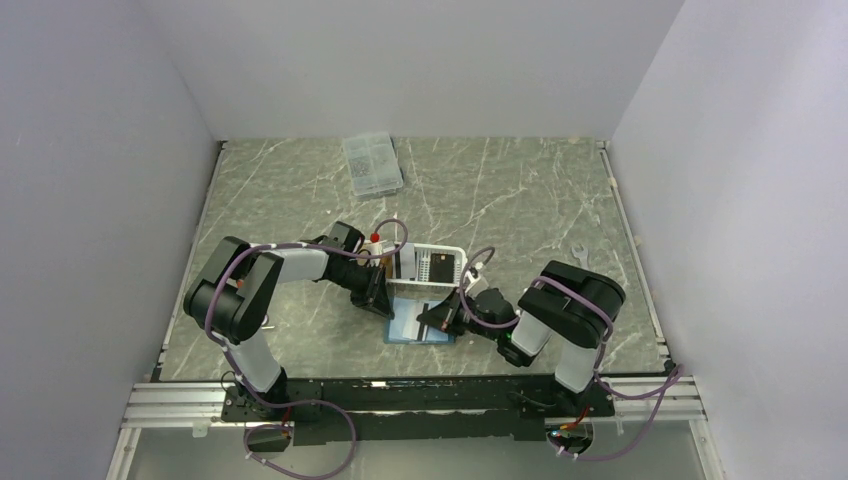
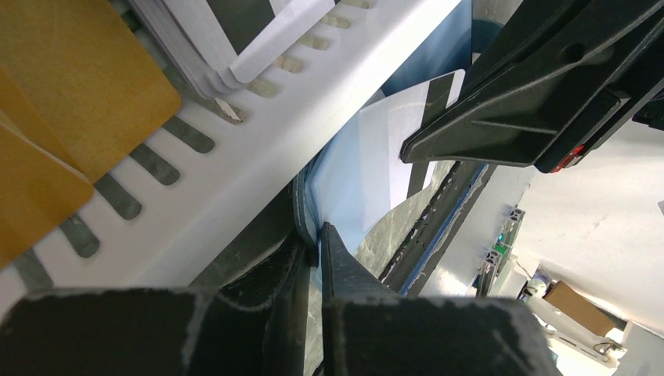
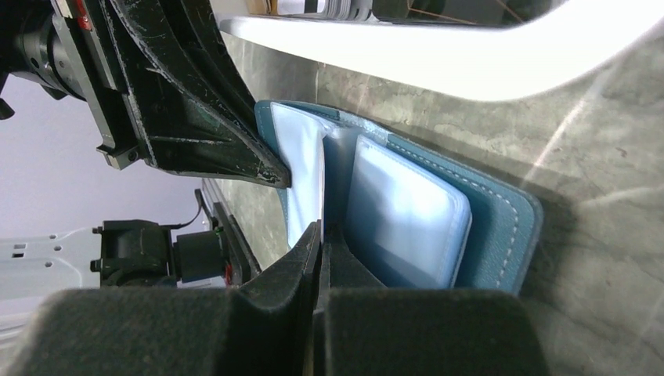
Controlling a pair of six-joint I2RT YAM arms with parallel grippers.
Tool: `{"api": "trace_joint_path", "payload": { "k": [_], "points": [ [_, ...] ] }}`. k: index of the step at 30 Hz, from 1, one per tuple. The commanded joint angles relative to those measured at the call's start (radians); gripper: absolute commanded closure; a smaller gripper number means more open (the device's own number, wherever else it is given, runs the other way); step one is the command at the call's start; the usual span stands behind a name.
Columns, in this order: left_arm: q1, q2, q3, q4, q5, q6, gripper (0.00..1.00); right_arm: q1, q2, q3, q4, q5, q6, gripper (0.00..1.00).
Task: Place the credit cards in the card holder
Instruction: Insert the credit card into the card holder.
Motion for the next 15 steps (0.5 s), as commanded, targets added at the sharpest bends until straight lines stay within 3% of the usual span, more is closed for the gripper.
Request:
{"api": "trace_joint_path", "payload": {
  "k": [1, 10, 13, 15],
  "points": [
    [0.001, -0.017, 0.01, -0.003, -0.002, 0.014, 0.86, -0.004, 0.041, 0.023, -0.058, -0.058, -0.027, 1.0],
    [-0.002, -0.022, 0.013, -0.005, 0.006, 0.012, 0.81, -0.013, -0.017, 0.071, -0.281, -0.072, -0.091, 1.0],
    [-0.003, -0.025, 0.014, -0.009, 0.006, 0.016, 0.83, -0.005, -0.082, 0.097, -0.449, -0.032, -0.112, 0.82],
    [-0.002, -0.023, 0.016, -0.012, 0.006, 0.02, 0.94, 0.005, -0.136, 0.108, -0.549, 0.013, -0.122, 0.68]
  ]
}}
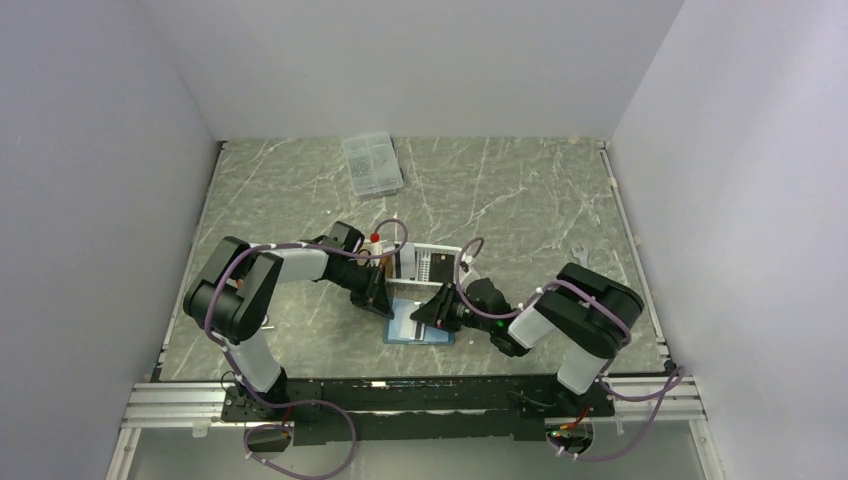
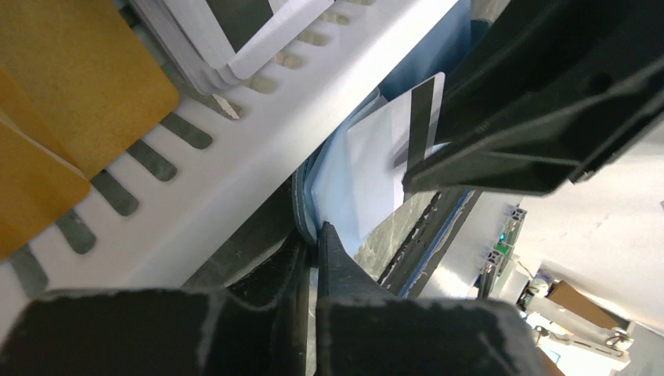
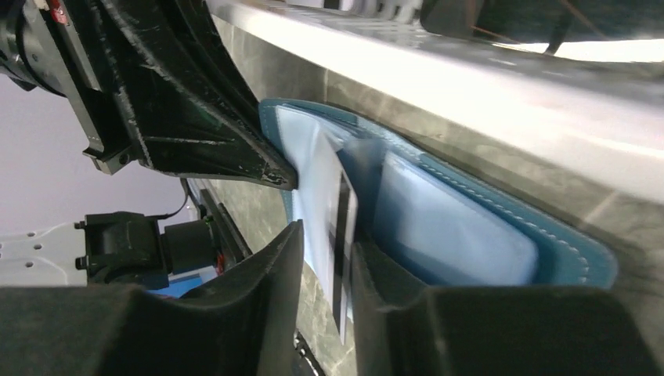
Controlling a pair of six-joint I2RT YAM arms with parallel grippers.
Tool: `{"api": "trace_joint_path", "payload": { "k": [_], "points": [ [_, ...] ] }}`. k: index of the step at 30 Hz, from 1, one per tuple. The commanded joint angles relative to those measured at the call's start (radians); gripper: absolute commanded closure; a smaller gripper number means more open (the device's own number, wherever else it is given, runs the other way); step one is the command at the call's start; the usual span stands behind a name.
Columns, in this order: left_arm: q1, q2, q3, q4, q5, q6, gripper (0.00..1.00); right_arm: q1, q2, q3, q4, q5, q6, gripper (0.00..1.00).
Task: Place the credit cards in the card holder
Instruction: Insert the credit card into the card holder.
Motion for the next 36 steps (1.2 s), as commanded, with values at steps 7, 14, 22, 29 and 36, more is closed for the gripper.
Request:
{"api": "trace_joint_path", "payload": {
  "k": [7, 14, 22, 29, 36],
  "points": [
    [-0.001, -0.019, 0.019, -0.017, 0.003, 0.011, 1.0, 0.055, -0.152, 0.052, -0.504, 0.154, -0.098, 0.56],
    [-0.003, -0.015, 0.019, -0.014, 0.007, 0.011, 1.0, 0.08, -0.236, 0.099, -0.702, 0.232, -0.131, 0.54],
    [-0.004, -0.02, 0.019, -0.013, 0.011, 0.011, 1.0, 0.085, -0.31, 0.148, -0.858, 0.297, -0.168, 0.54],
    [-0.007, -0.022, 0.026, -0.02, 0.014, 0.013, 0.99, 0.121, -0.427, 0.211, -0.818, 0.293, -0.181, 0.54],
    [-0.01, -0.02, 0.03, -0.022, 0.016, 0.013, 0.9, 0.162, -0.179, 0.299, -0.826, 0.3, -0.216, 0.54]
  ]
}}
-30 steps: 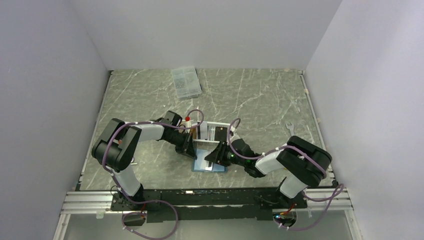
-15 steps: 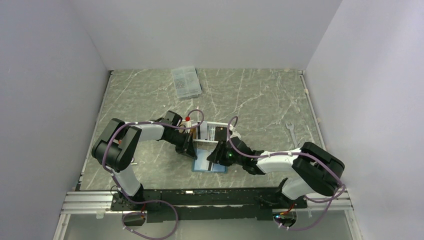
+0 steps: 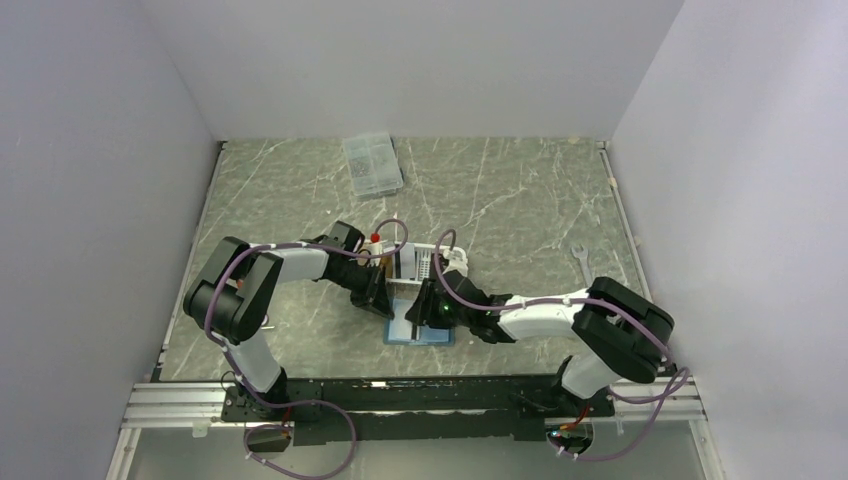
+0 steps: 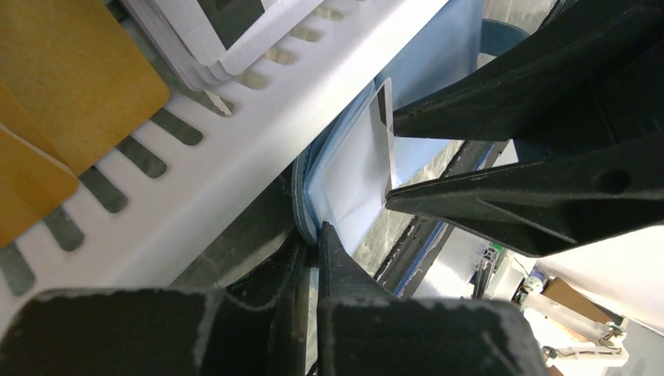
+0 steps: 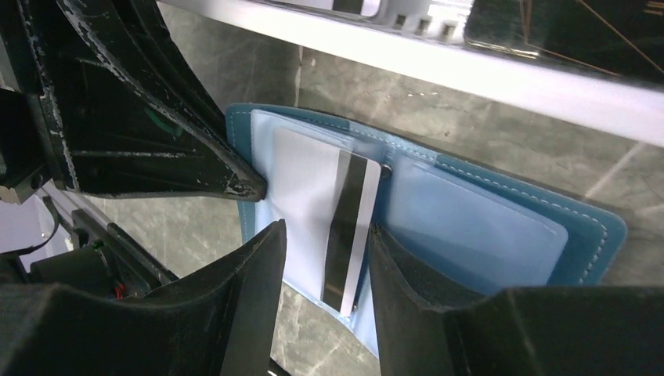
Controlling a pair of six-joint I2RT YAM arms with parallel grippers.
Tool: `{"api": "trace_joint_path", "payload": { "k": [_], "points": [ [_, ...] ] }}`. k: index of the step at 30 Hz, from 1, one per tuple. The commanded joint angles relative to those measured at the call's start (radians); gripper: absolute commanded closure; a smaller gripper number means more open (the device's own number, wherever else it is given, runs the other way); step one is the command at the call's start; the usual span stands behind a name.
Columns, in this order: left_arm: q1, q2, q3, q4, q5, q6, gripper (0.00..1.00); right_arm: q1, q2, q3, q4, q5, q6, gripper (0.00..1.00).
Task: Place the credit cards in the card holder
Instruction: Insert the credit card into the card holder.
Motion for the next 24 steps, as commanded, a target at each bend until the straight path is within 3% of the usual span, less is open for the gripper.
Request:
{"api": "trace_joint_path", "payload": {
  "k": [1, 13, 24],
  "points": [
    [-0.007, -0.02, 0.024, -0.006, 0.01, 0.016, 0.9, 0.029, 0.052, 0.052, -0.09, 0.032, -0.052, 0.54],
    [-0.016, -0.035, 0.055, -0.034, 0.024, 0.031, 0.77, 0.104, 0.06, 0.087, -0.061, 0.047, -0.094, 0.54],
    [-0.027, -0.066, 0.054, -0.037, 0.031, 0.033, 0.78, 0.141, -0.019, 0.069, -0.127, 0.123, -0.072, 0.54]
  ]
}}
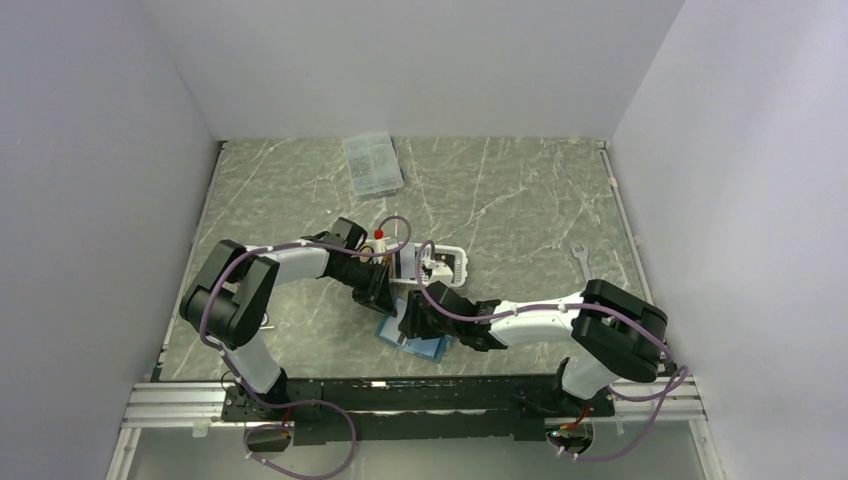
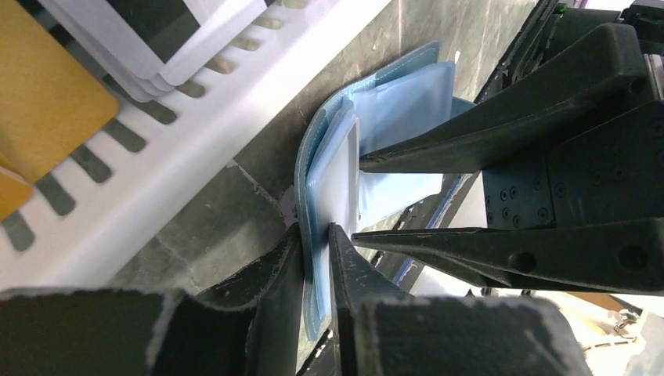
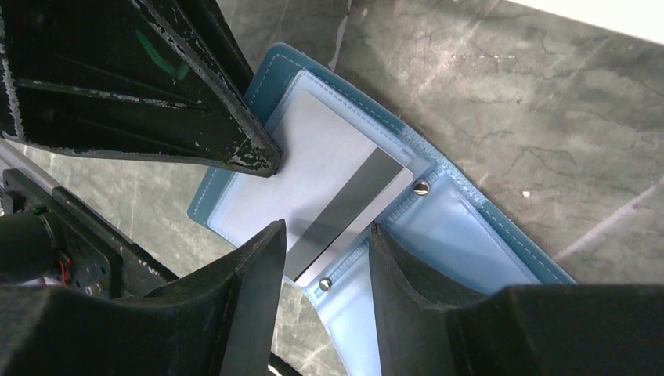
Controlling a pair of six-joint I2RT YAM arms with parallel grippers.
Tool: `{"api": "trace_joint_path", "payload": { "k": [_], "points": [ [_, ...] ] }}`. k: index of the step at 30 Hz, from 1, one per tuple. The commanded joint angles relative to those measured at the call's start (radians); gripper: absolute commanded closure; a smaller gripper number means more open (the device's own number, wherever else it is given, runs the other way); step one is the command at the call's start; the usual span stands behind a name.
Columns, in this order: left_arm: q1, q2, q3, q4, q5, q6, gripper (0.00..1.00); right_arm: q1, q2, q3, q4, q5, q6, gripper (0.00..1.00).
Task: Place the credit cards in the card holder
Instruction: Insert the credit card into the card holder.
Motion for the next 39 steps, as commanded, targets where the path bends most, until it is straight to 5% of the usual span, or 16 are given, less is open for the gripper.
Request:
{"api": "trace_joint_path", "payload": {
  "k": [1, 6, 9, 11, 39],
  "points": [
    [-0.017, -0.038, 0.023, 0.008, 0.03, 0.014, 0.78, 0.011, -0.057, -0.021, -0.028, 0.02, 0.013, 0.54],
    [-0.017, -0.037, 0.023, 0.006, 0.019, 0.02, 0.78, 0.014, -0.062, -0.032, 0.001, 0.0, 0.001, 0.62],
    [-0.016, -0.036, 0.025, 0.0, 0.013, 0.024, 0.78, 0.014, -0.069, -0.051, 0.02, -0.012, -0.002, 0.85],
    [-0.015, -0.033, 0.027, -0.003, 0.008, 0.027, 0.78, 0.014, -0.076, -0.065, 0.026, -0.011, 0.0, 0.9],
    [-0.031, -0.007, 0.034, 0.0, 0.021, 0.013, 0.74, 0.012, -0.042, -0.046, 0.097, 0.01, -0.017, 0.99]
  ]
}}
